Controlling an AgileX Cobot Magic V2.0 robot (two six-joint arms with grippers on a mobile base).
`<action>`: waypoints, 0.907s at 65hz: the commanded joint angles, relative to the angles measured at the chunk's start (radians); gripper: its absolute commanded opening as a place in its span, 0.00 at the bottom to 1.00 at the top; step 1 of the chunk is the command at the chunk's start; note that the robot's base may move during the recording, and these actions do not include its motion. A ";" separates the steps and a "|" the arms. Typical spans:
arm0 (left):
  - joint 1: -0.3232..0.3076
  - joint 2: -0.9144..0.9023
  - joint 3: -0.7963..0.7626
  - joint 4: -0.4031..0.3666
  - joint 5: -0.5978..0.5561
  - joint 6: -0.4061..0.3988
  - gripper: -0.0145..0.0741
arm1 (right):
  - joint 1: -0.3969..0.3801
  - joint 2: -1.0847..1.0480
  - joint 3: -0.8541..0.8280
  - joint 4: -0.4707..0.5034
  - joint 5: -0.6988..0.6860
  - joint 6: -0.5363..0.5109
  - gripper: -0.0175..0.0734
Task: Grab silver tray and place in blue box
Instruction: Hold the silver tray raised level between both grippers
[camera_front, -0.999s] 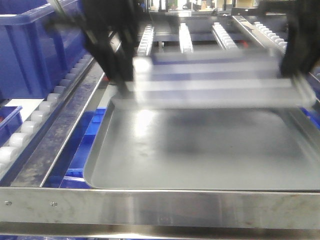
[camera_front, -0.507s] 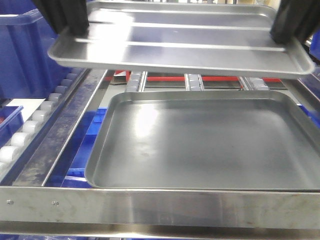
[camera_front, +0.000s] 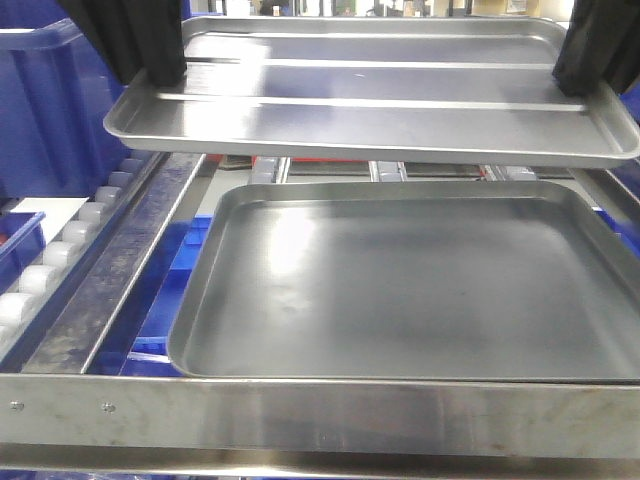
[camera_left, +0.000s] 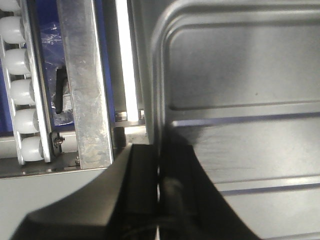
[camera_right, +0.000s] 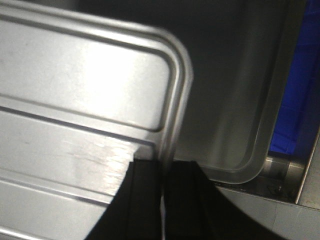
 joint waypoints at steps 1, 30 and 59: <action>-0.008 -0.036 -0.022 0.036 0.001 0.019 0.05 | 0.001 -0.035 -0.036 -0.047 -0.015 -0.025 0.26; -0.008 -0.036 -0.022 0.036 0.001 0.019 0.05 | 0.001 -0.035 -0.036 -0.047 -0.015 -0.025 0.26; -0.008 -0.035 -0.022 0.036 0.000 0.019 0.05 | 0.001 -0.035 -0.036 -0.047 -0.015 -0.025 0.26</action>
